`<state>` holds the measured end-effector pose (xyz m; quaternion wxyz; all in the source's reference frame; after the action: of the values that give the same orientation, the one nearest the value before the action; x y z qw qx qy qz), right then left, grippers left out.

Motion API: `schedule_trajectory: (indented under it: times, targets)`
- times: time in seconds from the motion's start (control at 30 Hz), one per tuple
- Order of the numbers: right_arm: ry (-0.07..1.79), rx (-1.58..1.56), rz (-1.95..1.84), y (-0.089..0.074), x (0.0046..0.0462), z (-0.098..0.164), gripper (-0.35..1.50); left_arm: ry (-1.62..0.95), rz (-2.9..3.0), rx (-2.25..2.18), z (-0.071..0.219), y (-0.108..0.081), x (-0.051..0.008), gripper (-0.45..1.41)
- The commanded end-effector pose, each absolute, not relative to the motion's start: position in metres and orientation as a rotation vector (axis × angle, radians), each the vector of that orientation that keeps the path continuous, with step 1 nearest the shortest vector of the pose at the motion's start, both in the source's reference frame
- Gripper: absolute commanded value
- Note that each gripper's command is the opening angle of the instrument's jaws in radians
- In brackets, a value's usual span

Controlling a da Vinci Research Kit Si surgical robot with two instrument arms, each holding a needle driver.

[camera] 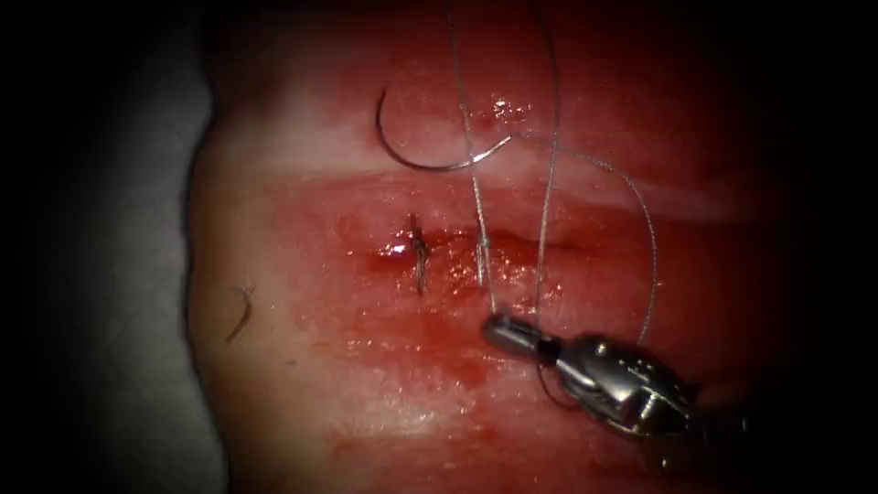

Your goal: Wound Closure

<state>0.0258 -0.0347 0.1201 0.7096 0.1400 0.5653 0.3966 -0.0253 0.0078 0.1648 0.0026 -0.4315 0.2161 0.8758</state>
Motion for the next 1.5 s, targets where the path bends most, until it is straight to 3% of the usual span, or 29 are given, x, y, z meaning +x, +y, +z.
schedule_trajectory:
  times: [0.03, 0.7, 0.73, 0.8, 0.83, 0.9, 1.5]
  targets:
    - [1.253, 0.319, 0.876, -0.037, 0.0260, 0.121, -0.35, 0.680, 2.750, -1.355, 0.166, 0.007, -0.0260, -0.45]
    - [1.249, 0.330, 0.883, -0.039, 0.0279, 0.119, -0.35, 0.726, 2.783, -1.413, 0.164, 0.007, -0.0259, -0.45]
    - [1.263, 0.341, 0.902, -0.038, 0.0281, 0.119, -0.13, 0.705, 2.771, -1.435, 0.164, 0.006, -0.0259, -0.45]
    - [1.281, 0.314, 0.944, -0.037, 0.0280, 0.119, 1.01, 0.647, 2.741, -1.503, 0.162, 0.004, -0.0258, -0.45]
    - [1.273, 0.295, 0.966, -0.037, 0.0280, 0.119, 1.26, 0.623, 2.729, -1.535, 0.162, 0.004, -0.0257, -0.45]
    - [1.259, 0.273, 1.006, -0.036, 0.0279, 0.118, 1.48, 0.578, 2.679, -1.621, 0.159, 0.002, -0.0255, -0.45]
    - [1.279, 0.183, 0.756, -0.034, 0.0250, 0.113, 1.48, 0.319, 2.281, -2.079, 0.139, -0.008, -0.0249, -0.45]
